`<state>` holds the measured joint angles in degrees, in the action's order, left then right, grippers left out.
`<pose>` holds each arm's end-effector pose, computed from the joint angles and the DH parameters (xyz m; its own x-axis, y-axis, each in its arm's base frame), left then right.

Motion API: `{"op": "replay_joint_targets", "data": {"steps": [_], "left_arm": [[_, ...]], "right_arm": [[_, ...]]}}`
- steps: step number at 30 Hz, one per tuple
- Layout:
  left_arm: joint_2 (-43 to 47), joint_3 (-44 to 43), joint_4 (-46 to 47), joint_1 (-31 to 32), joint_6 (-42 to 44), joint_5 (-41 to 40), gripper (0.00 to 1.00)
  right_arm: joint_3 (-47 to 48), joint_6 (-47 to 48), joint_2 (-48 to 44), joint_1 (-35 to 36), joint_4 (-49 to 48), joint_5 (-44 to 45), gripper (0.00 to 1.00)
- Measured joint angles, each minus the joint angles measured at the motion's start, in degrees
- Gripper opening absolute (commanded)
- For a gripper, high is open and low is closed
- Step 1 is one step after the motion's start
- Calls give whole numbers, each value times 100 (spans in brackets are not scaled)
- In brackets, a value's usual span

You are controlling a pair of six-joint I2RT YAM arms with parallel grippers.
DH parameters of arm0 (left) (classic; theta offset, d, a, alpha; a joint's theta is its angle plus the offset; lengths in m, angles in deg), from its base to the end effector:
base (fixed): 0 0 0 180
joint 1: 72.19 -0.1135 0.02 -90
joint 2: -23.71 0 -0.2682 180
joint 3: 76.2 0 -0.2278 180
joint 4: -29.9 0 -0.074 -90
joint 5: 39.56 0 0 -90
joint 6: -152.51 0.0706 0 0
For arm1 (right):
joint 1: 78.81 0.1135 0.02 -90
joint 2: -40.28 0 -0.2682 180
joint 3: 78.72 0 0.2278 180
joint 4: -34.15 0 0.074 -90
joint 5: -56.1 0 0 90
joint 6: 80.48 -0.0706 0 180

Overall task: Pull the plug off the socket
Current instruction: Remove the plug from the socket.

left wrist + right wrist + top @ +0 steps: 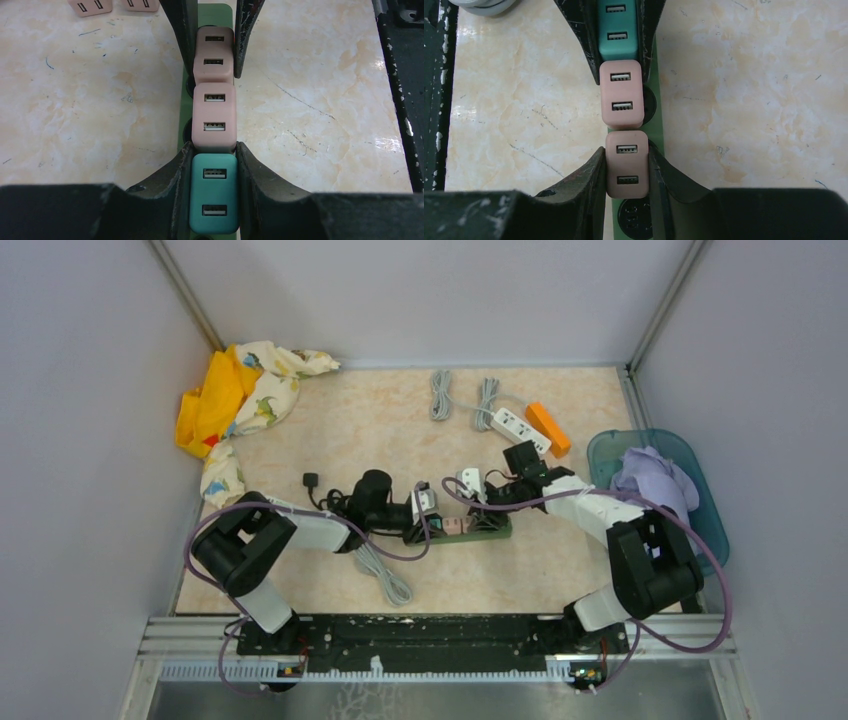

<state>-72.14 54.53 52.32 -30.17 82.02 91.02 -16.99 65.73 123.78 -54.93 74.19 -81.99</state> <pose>0.2073 -0.2486 0.1626 0.0304 0.3140 -0.9489 0.9964 0.0659 0.0538 0.2150 0.1527 0.1887 0.0437 -0.5878 -0.8078 -0.9990 -0.0360 -0.0278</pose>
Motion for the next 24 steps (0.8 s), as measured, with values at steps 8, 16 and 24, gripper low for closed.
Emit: {"op": "replay_joint_targets", "data": {"steps": [8, 16, 24], "left_arm": [[-2, -7, 4, -2, -15, -2, 1], [-4, -9, 2, 0, -17, 26, 1], [-4, -17, -22, -9, -22, 35, 1]], "right_arm": [[-42, 76, -22, -160, 13, -83, 0], [-42, 570, -22, -160, 210, -302, 0], [-81, -109, -55, -26, -127, -59, 0]]}}
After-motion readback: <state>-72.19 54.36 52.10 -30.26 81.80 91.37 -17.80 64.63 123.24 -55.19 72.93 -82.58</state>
